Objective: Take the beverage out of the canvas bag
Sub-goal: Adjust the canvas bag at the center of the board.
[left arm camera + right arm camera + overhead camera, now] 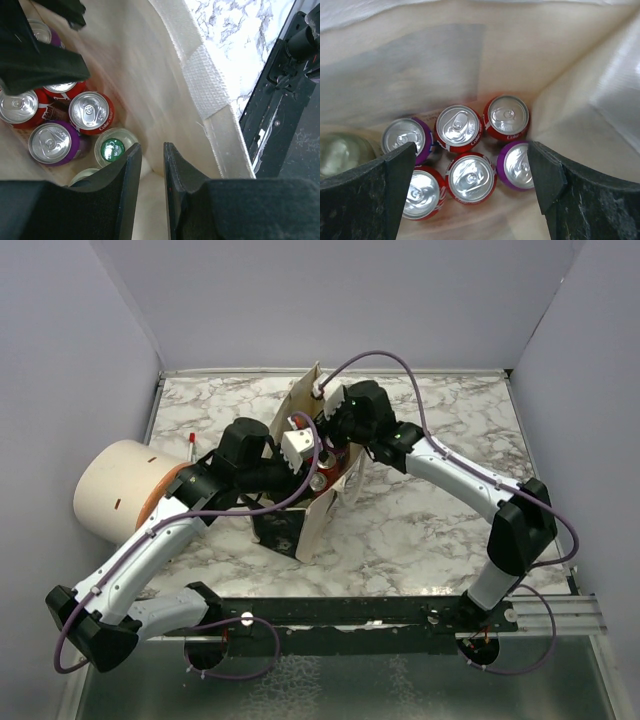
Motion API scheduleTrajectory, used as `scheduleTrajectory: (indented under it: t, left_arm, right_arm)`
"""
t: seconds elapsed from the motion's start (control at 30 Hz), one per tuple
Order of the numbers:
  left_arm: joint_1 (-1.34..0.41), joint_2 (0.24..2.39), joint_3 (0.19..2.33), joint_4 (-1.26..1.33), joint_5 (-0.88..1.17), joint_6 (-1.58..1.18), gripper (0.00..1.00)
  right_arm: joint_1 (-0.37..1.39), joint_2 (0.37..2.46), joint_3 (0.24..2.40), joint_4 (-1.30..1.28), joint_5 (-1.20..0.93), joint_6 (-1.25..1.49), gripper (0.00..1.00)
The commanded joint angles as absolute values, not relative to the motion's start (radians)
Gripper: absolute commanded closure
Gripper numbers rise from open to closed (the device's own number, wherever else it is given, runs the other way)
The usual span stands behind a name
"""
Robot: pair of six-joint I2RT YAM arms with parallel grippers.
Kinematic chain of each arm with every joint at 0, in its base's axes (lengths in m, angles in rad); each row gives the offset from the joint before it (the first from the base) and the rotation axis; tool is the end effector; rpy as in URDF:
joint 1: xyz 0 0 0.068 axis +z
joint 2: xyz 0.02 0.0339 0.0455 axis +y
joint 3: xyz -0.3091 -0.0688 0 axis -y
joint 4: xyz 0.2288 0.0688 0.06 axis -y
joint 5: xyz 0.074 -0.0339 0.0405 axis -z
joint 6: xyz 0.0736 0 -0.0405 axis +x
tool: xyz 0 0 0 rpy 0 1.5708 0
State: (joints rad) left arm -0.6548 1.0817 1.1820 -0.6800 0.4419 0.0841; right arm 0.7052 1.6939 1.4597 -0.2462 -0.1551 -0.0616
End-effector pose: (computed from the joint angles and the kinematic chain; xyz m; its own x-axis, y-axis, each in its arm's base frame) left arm 0.1506 -0.1553 0.3920 -0.3629 0.3743 -0.8533 0.8678 0.4693 -0.1632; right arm 0.3159 0.2838 0.3577 -0.3054 -0.3398 -0.8895 -0.7650 0.6438 0.0167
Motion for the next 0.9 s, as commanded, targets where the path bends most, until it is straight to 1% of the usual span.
scheduleTrajectory:
  t: [0.0, 0.1, 0.2, 0.27, 0.33, 0.4, 0.47, 0.57, 0.67, 0.87]
  left_arm:
    - [-0.658, 1.076, 1.166, -0.621, 0.459, 0.076, 0.73]
    - [-0.658, 1.078, 1.171, -0.623, 0.446, 0.084, 0.73]
    - [-0.658, 1.080, 1.173, -0.617, 0.436, 0.094, 0.73]
    - [-0.657, 1.083, 1.176, -0.613, 0.430, 0.088, 0.73]
    - [-0.658, 1.082, 1.178, -0.609, 0.403, 0.064, 0.72]
    - [-0.657, 1.071, 1.178, -0.601, 0.355, 0.035, 0.68]
    - [-0.654, 1.064, 1.181, -0.571, 0.305, 0.002, 0.60]
    - [-0.629, 1.077, 1.202, -0.523, 0.264, -0.040, 0.51]
    - [-0.576, 1.113, 1.260, -0.529, 0.258, -0.058, 0.46]
    - [-0.412, 1.094, 1.304, -0.493, 0.207, -0.124, 0.39]
  right_arm:
    - [0.726, 1.740, 1.426, -0.127, -0.223, -0.416, 0.07]
    - [0.726, 1.758, 1.472, -0.189, -0.265, -0.480, 0.08]
    - [0.730, 1.775, 1.536, -0.295, -0.325, -0.457, 0.16]
    - [0.748, 1.807, 1.582, -0.391, -0.303, -0.450, 0.18]
    - [0.756, 1.827, 1.596, -0.451, -0.246, -0.425, 0.17]
    - [0.756, 1.810, 1.533, -0.429, -0.225, -0.427, 0.14]
    - [0.756, 1.778, 1.439, -0.330, -0.204, -0.440, 0.11]
    - [0.756, 1.758, 1.372, -0.264, -0.210, -0.444, 0.09]
    - [0.756, 1.717, 1.300, -0.158, -0.255, -0.425, 0.06]
    - [0.756, 1.659, 1.231, -0.119, -0.287, -0.404, 0.03]
